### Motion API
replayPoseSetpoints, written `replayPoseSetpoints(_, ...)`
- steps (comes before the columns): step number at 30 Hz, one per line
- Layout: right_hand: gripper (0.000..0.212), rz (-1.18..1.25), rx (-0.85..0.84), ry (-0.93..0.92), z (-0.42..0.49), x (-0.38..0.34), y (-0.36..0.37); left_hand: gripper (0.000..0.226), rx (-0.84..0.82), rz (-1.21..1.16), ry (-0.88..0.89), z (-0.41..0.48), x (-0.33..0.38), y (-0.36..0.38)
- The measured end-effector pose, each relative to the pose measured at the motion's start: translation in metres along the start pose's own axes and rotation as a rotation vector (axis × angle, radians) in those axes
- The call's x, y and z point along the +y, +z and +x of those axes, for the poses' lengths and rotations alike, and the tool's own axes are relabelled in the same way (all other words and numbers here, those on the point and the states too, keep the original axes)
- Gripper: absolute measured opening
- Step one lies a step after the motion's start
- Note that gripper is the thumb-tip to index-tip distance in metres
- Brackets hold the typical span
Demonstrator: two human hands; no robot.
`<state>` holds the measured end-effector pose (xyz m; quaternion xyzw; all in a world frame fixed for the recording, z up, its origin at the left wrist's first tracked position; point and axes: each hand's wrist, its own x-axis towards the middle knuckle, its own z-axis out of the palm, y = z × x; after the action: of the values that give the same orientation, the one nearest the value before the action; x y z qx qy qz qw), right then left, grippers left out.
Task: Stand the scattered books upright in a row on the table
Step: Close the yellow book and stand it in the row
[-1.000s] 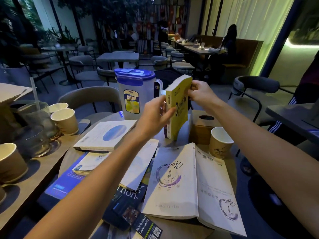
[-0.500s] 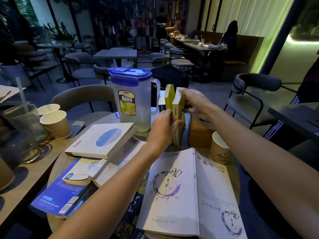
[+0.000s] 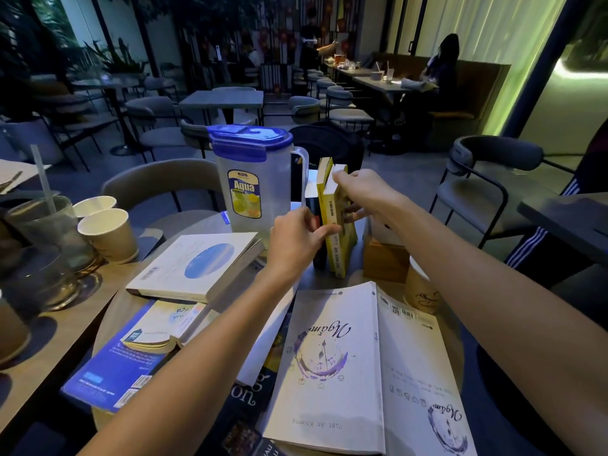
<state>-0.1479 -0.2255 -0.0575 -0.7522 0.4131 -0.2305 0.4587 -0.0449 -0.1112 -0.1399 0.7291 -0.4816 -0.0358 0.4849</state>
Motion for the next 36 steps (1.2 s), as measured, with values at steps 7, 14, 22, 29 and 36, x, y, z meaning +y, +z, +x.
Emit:
replayPoseSetpoints(7, 0.038, -0.066, -0.032, -0.044, -0.003, -0.007, -0.001, 0.071, 0.017, -0.046, -0.019, -0.001, 0.008, -0.003)
replayPoseSetpoints(14, 0.037, -0.150, -0.020, -0.093, -0.002, -0.011, 0.002, 0.060, 0.012, 0.064, 0.146, 0.006, 0.017, -0.011)
replayPoseSetpoints(22, 0.044, -0.093, -0.040, -0.068, 0.003, -0.010, 0.004, 0.058, 0.042, 0.139, 0.176, 0.012, 0.015, -0.015)
replayPoseSetpoints(29, 0.048, -0.063, 0.018, -0.050, 0.000, -0.005, 0.001, 0.050, 0.042, 0.181, 0.148, 0.011, 0.011, -0.026)
replayPoseSetpoints(36, 0.029, -0.161, 0.200, -0.227, -0.021, -0.019, -0.005, 0.036, -0.004, 0.259, 0.140, 0.002, 0.014, -0.060)
